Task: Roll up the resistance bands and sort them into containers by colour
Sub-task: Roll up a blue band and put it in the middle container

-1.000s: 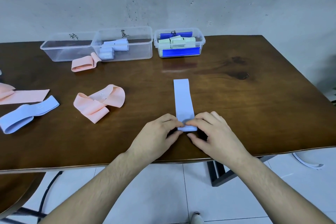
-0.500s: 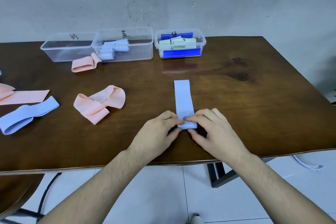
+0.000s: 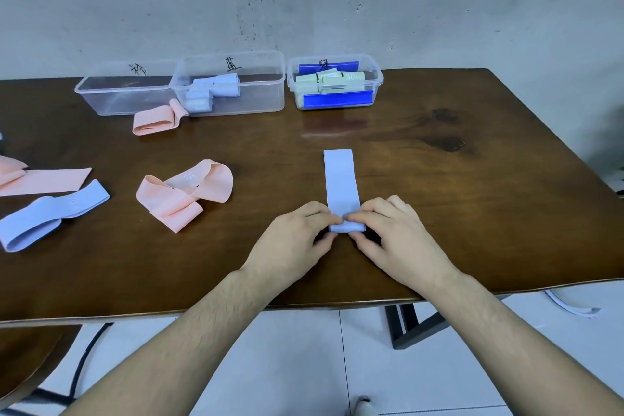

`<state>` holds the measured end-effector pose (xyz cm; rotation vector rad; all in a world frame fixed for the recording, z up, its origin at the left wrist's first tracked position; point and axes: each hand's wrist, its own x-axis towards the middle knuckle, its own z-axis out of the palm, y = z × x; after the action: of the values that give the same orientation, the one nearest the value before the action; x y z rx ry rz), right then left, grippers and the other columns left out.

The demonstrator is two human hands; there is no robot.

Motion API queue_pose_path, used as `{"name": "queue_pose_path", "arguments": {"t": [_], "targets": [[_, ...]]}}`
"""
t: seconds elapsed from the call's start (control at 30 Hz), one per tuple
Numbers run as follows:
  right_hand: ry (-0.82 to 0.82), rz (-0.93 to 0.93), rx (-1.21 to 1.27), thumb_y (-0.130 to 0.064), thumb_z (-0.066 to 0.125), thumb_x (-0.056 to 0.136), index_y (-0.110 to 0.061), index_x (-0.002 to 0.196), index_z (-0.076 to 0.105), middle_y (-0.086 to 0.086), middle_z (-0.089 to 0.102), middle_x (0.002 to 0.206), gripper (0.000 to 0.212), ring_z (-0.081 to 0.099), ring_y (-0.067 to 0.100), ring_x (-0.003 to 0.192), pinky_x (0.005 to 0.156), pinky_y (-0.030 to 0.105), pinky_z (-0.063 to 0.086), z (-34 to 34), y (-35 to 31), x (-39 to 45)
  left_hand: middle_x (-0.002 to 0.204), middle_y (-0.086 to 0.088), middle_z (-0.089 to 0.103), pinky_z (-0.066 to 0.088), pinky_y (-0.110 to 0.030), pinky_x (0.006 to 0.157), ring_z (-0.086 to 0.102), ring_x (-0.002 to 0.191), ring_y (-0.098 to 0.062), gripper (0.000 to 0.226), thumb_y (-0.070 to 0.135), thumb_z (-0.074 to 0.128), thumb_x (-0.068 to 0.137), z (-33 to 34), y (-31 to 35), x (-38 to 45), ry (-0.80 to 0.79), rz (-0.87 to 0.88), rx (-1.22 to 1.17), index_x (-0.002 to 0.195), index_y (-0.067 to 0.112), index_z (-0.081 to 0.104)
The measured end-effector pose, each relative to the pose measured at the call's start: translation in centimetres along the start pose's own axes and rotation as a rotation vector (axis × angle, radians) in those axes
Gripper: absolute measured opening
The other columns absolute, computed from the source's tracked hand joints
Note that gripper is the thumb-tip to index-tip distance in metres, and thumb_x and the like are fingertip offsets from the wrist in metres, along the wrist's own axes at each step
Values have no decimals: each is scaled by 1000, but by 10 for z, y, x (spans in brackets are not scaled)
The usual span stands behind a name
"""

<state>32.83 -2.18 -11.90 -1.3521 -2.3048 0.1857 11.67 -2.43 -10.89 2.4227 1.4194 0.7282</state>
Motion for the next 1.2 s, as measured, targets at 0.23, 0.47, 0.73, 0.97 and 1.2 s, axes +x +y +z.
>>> {"name": "queue_pose_path", "arguments": {"t": [0.23, 0.47, 0.73, 0.97, 1.2], "targets": [[-21, -55, 37, -41, 56, 97, -31, 119, 68, -20, 60, 106, 27, 48, 11, 93, 80, 34, 46, -8, -7, -18, 100, 11, 66, 32, 2, 66, 43, 70, 15, 18, 15, 73, 85, 0, 3, -19, 61, 57, -44, 103, 20, 74], [-40, -79, 98, -39, 58, 96, -32, 109, 67, -24, 59, 103, 17, 47, 9, 89, 79, 32, 46, -13, -14, -37, 99, 10, 67, 29, 5, 69, 41, 75, 25, 17, 15, 73, 86, 2, 8, -37, 33, 104, -93, 103, 18, 74], [32, -83, 75, -36, 64, 93, -33, 112, 69, -20, 55, 104, 20, 48, 11, 92, 82, 36, 47, -10, -16, -33, 107, 16, 56, 35, -2, 65, 47, 68, 6, 21, 26, 64, 94, 1, 8, -35, -15, 31, -60, 113, 20, 72], [25, -40, 74, -30, 68, 91, -33, 112, 69, -20, 58, 104, 21, 48, 8, 91, 81, 36, 47, -5, -14, -30, 111, 15, 57, 33, 0, 62, 46, 66, 11, 31, 28, 70, 90, -1, 8, -33, 8, 6, -95, 120, 24, 66], [11, 1, 51, -35, 65, 91, -31, 116, 70, -19, 61, 103, 26, 52, 11, 94, 83, 36, 48, -5, -13, -27, 103, 10, 66, 27, 7, 69, 39, 73, 26, 22, 10, 77, 81, 7, 3, -26, 72, 45, -103, 102, 17, 73]]}}
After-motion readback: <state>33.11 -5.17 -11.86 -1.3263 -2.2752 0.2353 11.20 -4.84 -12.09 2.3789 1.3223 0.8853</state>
